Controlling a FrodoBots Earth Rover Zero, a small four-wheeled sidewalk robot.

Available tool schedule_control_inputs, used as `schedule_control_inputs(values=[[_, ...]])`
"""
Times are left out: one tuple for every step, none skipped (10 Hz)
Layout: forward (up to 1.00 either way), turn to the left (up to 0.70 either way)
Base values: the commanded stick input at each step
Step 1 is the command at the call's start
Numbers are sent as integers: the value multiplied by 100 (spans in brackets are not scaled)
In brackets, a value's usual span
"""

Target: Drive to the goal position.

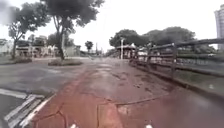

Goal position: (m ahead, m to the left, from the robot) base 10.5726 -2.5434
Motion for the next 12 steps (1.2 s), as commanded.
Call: schedule_control_inputs(values=[[85,2],[85,2],[85,2],[85,2],[85,2],[85,2],[85,2],[85,2],[85,2],[85,2],[85,2],[85,2]])
